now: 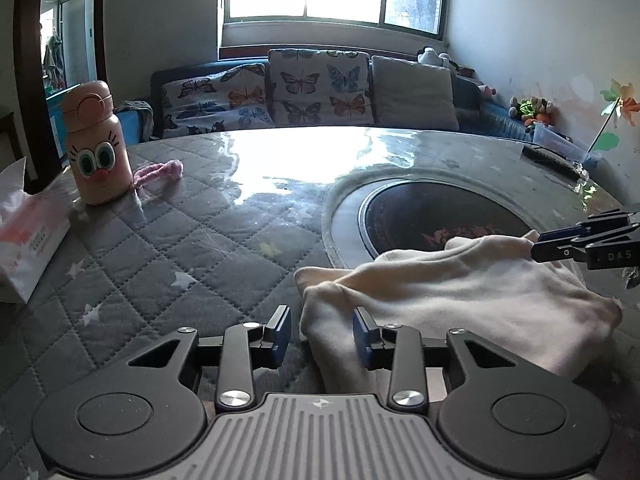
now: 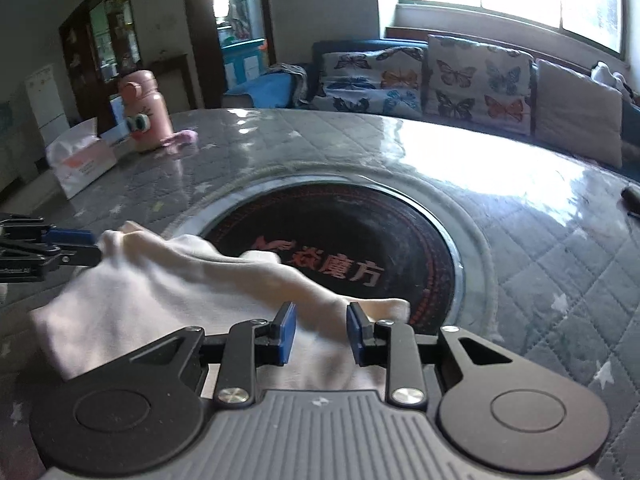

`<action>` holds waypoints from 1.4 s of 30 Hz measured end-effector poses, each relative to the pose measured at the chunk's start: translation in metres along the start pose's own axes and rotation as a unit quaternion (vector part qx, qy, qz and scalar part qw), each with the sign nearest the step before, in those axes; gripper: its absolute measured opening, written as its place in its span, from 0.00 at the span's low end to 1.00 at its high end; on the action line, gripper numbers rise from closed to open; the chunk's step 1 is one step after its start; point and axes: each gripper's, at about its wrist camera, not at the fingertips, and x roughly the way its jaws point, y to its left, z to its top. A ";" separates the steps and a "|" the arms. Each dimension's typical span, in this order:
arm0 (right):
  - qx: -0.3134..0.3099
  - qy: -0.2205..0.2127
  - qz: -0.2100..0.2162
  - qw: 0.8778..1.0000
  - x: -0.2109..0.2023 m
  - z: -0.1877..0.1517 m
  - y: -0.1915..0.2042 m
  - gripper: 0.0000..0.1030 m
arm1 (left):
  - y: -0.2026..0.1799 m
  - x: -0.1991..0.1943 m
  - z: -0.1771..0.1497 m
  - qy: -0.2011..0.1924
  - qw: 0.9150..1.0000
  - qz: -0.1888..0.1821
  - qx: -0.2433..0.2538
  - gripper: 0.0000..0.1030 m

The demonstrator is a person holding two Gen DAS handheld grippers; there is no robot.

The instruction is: Fold clothes

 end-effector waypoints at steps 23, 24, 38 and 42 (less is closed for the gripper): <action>-0.246 0.002 0.077 0.966 0.000 -0.003 0.154 0.47 | 0.043 -0.029 -0.005 0.010 0.993 0.020 -0.112 0.70; -0.258 0.003 0.078 0.963 0.001 -0.004 0.161 0.47 | 0.045 -0.029 -0.006 0.012 0.992 0.014 -0.121 0.70; -0.286 0.006 0.081 0.955 0.013 -0.002 0.190 0.18 | 0.051 -0.022 -0.013 0.043 0.975 -0.050 -0.213 0.70; -0.233 -0.005 0.095 0.968 0.004 0.009 0.173 0.15 | 0.046 -0.019 -0.012 0.051 0.967 -0.062 -0.244 0.70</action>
